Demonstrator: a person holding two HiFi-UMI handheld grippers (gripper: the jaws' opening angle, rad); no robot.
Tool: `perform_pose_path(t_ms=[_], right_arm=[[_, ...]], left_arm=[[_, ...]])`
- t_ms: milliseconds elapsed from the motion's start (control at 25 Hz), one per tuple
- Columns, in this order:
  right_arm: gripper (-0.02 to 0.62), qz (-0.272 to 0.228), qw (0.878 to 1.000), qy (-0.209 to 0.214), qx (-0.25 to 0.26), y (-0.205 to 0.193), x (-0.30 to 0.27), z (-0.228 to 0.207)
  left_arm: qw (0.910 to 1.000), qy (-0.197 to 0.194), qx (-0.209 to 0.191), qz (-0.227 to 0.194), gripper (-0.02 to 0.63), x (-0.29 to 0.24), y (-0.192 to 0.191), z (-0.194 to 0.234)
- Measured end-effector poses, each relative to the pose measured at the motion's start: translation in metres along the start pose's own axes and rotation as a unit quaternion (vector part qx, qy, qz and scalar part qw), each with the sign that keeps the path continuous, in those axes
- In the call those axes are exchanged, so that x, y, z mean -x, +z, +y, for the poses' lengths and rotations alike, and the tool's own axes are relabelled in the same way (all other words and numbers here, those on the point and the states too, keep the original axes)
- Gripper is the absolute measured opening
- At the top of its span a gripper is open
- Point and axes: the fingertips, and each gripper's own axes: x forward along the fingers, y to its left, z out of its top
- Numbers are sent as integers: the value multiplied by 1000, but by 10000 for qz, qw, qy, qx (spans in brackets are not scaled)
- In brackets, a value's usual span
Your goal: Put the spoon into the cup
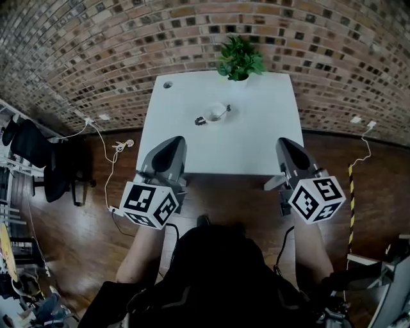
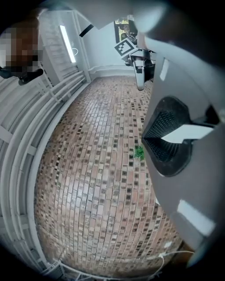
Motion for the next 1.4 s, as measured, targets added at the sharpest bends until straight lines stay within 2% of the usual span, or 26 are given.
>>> perform_pose_path(t_ms=[160, 280, 440, 760, 1080, 1400], right_arm=[[6, -168, 9999, -16, -34, 1, 5, 13], [6, -206, 9998, 0, -20, 5, 5, 25], [6, -279, 9995, -127, 113, 12, 9, 39], [6, -23, 9999, -160, -37, -4, 10, 62], [6, 12, 9996, -271, 3, -7, 11, 69], [6, 73, 9994, -342, 50, -12, 10, 72]], left_arm=[[9997, -106, -16, -238, -6, 12, 15, -8], [9994, -198, -119, -252, -6, 21, 20, -10], [9989, -195, 24, -434, -6, 31, 25, -3], [9980, -385, 13, -499, -6, 50, 20, -5], [9974, -546, 46, -459, -6, 52, 14, -6], [9981, -493, 44, -357, -6, 53, 13, 1]])
